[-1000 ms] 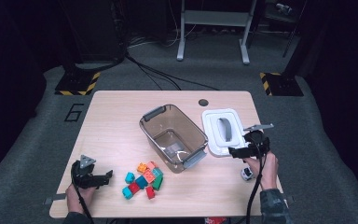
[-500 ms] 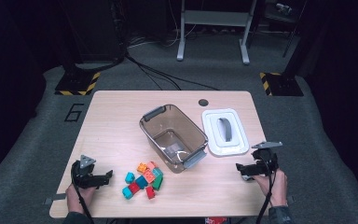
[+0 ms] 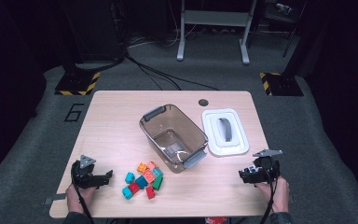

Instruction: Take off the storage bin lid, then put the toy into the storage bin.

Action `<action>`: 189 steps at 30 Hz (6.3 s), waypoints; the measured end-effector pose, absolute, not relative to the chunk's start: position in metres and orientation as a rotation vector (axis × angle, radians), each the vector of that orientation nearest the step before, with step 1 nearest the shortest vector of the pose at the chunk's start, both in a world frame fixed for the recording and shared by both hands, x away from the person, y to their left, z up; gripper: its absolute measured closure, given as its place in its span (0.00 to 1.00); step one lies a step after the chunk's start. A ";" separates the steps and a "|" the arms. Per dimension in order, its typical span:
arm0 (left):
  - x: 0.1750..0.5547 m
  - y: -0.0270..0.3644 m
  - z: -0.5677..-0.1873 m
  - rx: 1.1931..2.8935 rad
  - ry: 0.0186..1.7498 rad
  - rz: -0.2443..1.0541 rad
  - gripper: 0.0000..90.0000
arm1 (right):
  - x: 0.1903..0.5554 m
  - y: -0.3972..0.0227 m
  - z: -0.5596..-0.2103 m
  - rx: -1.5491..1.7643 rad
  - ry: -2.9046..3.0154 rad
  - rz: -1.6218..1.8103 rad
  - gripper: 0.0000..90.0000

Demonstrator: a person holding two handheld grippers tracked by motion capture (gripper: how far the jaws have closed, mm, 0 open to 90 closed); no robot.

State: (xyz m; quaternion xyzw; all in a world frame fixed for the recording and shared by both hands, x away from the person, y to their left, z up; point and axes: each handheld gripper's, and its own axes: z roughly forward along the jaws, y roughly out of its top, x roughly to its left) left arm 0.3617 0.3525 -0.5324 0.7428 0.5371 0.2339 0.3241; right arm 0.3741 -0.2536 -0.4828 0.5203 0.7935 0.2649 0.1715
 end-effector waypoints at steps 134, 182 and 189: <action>0.362 0.353 -0.532 1.949 1.409 0.614 0.04 | 0.471 -0.191 -0.388 1.375 2.215 1.012 0.28; 0.362 0.353 -0.532 1.948 1.409 0.614 0.04 | 0.451 -0.074 -0.390 1.064 2.567 0.956 0.28; 0.362 0.353 -0.532 1.948 1.409 0.614 0.04 | 0.447 -0.077 -0.393 1.053 2.586 0.946 0.28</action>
